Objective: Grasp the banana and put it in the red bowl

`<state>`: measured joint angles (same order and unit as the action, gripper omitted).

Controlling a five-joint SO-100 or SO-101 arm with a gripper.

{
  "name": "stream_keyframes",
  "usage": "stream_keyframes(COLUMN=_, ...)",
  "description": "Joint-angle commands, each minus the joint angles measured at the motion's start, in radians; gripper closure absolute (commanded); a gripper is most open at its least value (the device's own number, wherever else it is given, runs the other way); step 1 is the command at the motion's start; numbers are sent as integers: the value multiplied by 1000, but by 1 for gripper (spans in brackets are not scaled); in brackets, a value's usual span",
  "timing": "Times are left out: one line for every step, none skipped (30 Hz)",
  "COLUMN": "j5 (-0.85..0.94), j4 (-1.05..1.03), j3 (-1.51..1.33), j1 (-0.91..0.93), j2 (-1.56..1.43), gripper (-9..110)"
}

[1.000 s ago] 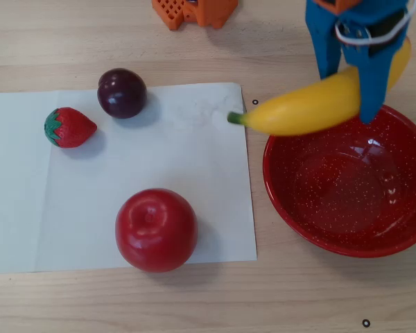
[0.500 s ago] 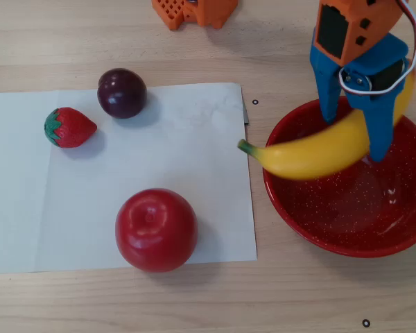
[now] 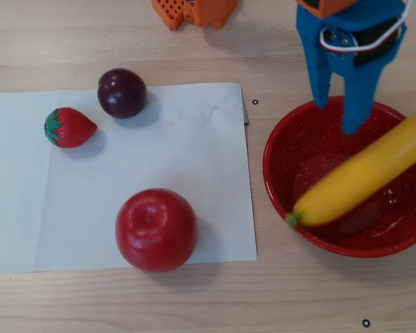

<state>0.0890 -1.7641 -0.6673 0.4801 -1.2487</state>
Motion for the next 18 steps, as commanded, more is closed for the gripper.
stream_keyframes(j5=-23, j4=-46, j3=94, j1=-58, j2=-146, gripper=94)
stream_keyframes(j5=-26, j4=-57, j3=94, j1=-72, j2=-160, gripper=96)
stream_keyframes(j5=-37, j4=-67, j3=91, j1=-86, j2=-175, gripper=98)
stream_keyframes(j5=-49, j4=-74, j3=80, j1=-98, j2=-190, gripper=100)
stream_keyframes(j5=-55, j4=-75, j3=66, j1=-114, j2=-209, gripper=101)
stream_keyframes(j5=-60, j4=-77, j3=51, j1=-129, j2=-230, gripper=101)
stream_keyframes(j5=-67, j4=-77, j3=32, j1=-146, j2=-253, gripper=101)
stream_keyframes(j5=-72, j4=-77, j3=14, j1=-160, j2=-275, gripper=101)
stream_keyframes(j5=-75, j4=-77, j3=-6, j1=-175, j2=-298, gripper=101)
stream_keyframes(j5=-77, j4=-77, j3=-28, j1=-189, j2=-322, gripper=101)
stream_keyframes(j5=-77, j4=-77, j3=-46, j1=-202, j2=-344, gripper=101)
stream_keyframes(j5=-75, j4=-78, j3=-71, j1=-218, j2=-370, gripper=101)
stream_keyframes(j5=-77, j4=-78, j3=-98, j1=-232, j2=-399, gripper=101)
stream_keyframes(j5=-77, j4=-81, j3=-123, j1=-245, j2=-426, gripper=101)
stream_keyframes(j5=-75, j4=-84, j3=-153, j1=-259, j2=-456, gripper=101)
stream_keyframes(j5=-80, j4=-84, j3=-186, j1=-270, j2=-488, gripper=101)
stream_keyframes(j5=-83, j4=-84, j3=-215, j1=-281, j2=-518, gripper=101)
stream_keyframes(j5=-83, j4=-84, j3=-244, j1=-291, j2=-551, gripper=101)
